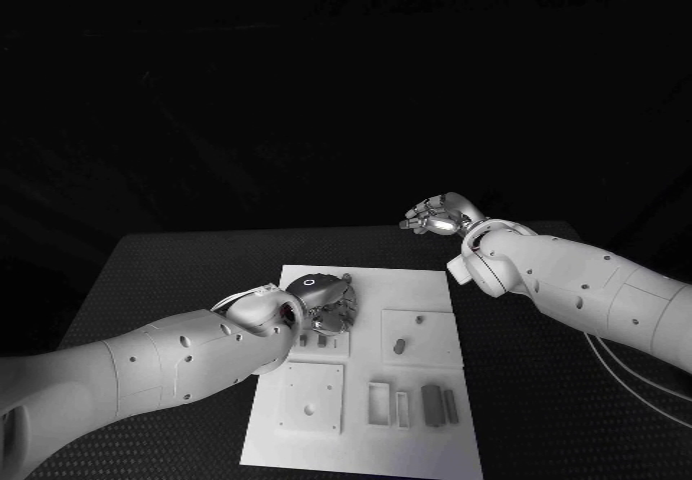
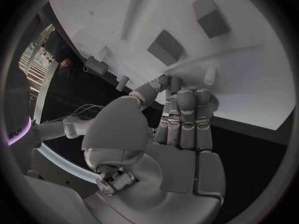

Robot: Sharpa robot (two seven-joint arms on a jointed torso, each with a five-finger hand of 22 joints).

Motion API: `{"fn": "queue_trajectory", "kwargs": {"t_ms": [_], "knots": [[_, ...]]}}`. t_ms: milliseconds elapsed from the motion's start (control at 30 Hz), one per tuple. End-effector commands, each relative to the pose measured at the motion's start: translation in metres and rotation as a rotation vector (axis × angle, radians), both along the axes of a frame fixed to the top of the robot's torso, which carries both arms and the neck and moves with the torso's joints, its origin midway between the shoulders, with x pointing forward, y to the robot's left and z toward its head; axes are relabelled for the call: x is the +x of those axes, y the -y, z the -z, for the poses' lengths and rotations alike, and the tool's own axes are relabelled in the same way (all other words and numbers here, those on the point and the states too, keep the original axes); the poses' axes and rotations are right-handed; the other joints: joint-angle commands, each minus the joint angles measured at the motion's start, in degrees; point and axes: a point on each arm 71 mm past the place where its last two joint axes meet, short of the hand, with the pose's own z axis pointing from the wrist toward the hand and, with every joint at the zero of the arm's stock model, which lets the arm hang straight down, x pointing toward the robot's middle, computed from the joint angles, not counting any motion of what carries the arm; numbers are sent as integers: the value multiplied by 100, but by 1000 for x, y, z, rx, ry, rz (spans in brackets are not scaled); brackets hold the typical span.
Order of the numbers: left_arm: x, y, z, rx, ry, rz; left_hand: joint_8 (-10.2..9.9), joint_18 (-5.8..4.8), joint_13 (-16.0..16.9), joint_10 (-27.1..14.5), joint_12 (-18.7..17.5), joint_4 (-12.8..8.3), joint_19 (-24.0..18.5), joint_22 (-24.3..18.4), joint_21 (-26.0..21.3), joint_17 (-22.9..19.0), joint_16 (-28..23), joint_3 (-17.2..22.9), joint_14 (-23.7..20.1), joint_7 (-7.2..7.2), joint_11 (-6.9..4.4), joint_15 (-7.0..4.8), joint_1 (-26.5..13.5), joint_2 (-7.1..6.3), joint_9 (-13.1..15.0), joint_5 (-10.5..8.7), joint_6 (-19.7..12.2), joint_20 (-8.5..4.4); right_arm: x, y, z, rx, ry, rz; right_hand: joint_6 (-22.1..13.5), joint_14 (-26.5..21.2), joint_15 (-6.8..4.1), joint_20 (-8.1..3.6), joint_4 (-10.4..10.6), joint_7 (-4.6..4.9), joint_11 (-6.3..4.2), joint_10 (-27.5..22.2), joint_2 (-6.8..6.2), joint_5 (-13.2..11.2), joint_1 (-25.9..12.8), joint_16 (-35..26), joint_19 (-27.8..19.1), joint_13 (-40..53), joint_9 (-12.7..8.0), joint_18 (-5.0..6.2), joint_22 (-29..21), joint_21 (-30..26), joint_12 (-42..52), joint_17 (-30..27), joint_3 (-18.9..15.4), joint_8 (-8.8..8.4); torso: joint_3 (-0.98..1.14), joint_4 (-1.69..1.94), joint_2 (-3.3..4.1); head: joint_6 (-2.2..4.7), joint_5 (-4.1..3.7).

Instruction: Assemble the parts on the task board

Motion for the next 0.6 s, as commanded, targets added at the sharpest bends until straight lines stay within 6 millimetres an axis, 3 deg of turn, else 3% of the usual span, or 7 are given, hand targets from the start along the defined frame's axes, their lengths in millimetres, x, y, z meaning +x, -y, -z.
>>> {"fn": "queue_trajectory", "kwargs": {"t_ms": [33,600], "knots": [[0,0,-2,-35,5,-1,31,142,-10,51,14,-31,43,95,26,-5,26,1,51,-51,-10,0,-19,30,23,34,127,-184,0,-1,0,-4,3,-18,-32,28,30,15,17,15,-1,46,43,36,-24,-36,23,-5,-7,97,-2,-41,-39,-9,-29,34,-1,3,0,11,-2],[5,-12,-27,-121,-3,-46,28,143,-16,63,3,-44,59,94,37,-8,33,15,67,-53,-14,-4,-26,26,24,60,136,-192,0,3,1,-6,2,-12,-32,30,29,15,17,15,-2,49,43,35,-22,-37,26,-5,-9,98,-1,-48,-43,-13,-34,35,-2,18,-7,59,23]]}}
